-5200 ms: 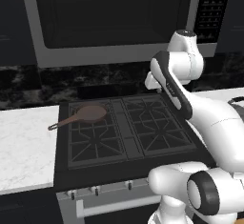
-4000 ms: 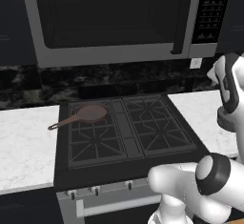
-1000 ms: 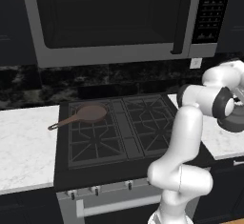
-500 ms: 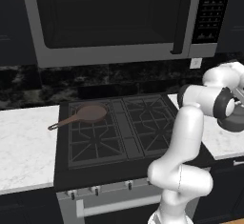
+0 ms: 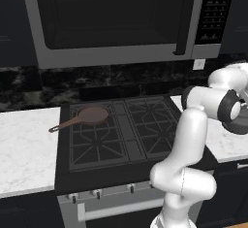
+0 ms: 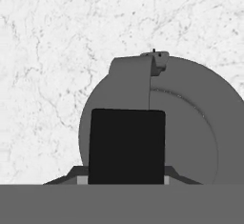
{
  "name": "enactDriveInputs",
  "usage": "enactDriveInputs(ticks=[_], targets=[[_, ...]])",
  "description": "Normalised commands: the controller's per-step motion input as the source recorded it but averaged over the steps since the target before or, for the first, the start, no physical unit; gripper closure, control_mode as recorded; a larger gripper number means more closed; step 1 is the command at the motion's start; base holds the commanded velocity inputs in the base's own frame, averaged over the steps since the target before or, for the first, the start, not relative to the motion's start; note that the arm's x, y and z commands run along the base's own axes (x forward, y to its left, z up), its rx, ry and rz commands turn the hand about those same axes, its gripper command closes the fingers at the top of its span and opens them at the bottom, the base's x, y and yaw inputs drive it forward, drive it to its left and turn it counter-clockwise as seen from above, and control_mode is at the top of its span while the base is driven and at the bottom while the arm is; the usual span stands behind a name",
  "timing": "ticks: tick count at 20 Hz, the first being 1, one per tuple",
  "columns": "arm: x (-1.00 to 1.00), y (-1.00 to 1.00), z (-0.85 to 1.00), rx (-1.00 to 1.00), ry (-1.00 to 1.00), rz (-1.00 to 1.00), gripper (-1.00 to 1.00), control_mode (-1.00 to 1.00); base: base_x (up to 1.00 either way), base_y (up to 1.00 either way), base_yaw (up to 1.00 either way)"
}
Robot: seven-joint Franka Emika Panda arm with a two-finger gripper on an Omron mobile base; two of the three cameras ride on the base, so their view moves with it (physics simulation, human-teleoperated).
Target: Pick the kettle from the counter and place it on a stove burner. Then turn the burner on.
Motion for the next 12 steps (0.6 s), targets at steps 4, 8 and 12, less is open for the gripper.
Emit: enactDriveInputs(ticks=[4, 8, 12], targets=[[-0.75, 0.32, 0.44, 0.0, -0.21, 0.0, 1.0, -1.0, 0.0, 0.0, 0.0], [-0.54, 0.8, 0.54, 0.0, -0.17, 0.0, 1.0, -1.0, 0.0, 0.0, 0.0], [-0.21, 1.0, 0.63, -0.02, -0.06, 0.0, 1.0, -1.0, 0.0, 0.0, 0.0]])
